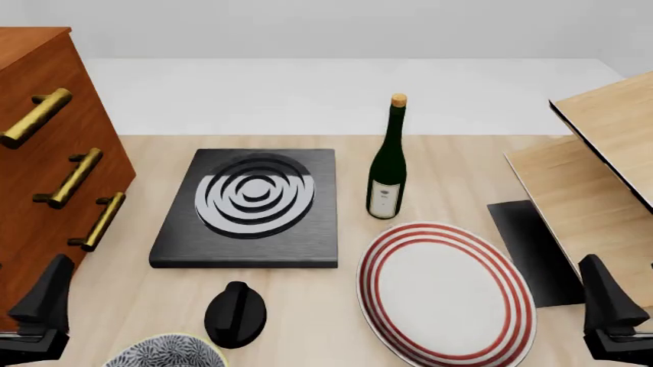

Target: Pick up the akita bowl and put it on the plate.

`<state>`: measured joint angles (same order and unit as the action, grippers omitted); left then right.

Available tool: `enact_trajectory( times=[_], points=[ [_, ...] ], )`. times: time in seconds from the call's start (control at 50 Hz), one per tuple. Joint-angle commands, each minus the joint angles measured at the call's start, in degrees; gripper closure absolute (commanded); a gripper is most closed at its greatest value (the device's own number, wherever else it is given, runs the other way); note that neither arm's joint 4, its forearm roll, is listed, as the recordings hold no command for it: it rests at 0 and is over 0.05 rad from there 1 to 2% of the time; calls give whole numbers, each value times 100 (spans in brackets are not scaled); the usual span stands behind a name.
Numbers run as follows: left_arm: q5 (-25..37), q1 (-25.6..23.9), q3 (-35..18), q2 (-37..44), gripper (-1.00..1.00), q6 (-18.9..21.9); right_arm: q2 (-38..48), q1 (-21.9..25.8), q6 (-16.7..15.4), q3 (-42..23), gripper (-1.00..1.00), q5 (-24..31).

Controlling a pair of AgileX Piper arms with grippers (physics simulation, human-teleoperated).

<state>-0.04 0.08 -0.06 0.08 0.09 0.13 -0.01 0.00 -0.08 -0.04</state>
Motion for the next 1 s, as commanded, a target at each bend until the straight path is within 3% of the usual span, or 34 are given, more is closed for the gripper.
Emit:
enact_trajectory(
  times=[0.02,0.06,0.12,0.16,0.2,0.22,0.34,0.4,0.6,0.64,0.66,0.7,0.74,1.0],
  points=[
    [17,19,-17,9,-100,38,27,0,1,-17,-100,-8],
    [45,-28,-49,-2,-100,113,30,-1,1,-16,-100,-7],
    [548,-294,-280,25,-100,445,28,-1,0,-17,-100,-7],
    [1034,-366,-611,1,-100,410,28,-1,-1,-17,-100,-7],
    [1236,-448,-845,-6,-100,795,29,-1,2,-16,-100,-7],
    [1535,-522,-1015,-6,-100,621,29,-2,1,-17,-100,-7],
    [2595,-706,-1744,-7,-100,672,28,-1,1,-17,-100,-7],
    [2892,-811,-1741,-6,-100,520,29,-2,1,-17,-100,-7],
    [3791,-1040,-2048,21,-100,516,27,-1,-2,-17,-100,-8],
    [3921,-1124,-2087,79,-100,458,28,-2,0,-17,-100,-7],
    [3995,-1186,-2065,157,-100,220,29,-1,0,-17,-100,-7],
    [4138,-1157,-2088,68,-100,437,28,-1,1,-17,-100,-7],
    [4312,-1217,-2133,114,-100,239,27,-1,-2,-17,-100,-8],
    [5045,-1109,-2696,422,-100,553,29,0,0,-17,-100,-7]
  ],
)
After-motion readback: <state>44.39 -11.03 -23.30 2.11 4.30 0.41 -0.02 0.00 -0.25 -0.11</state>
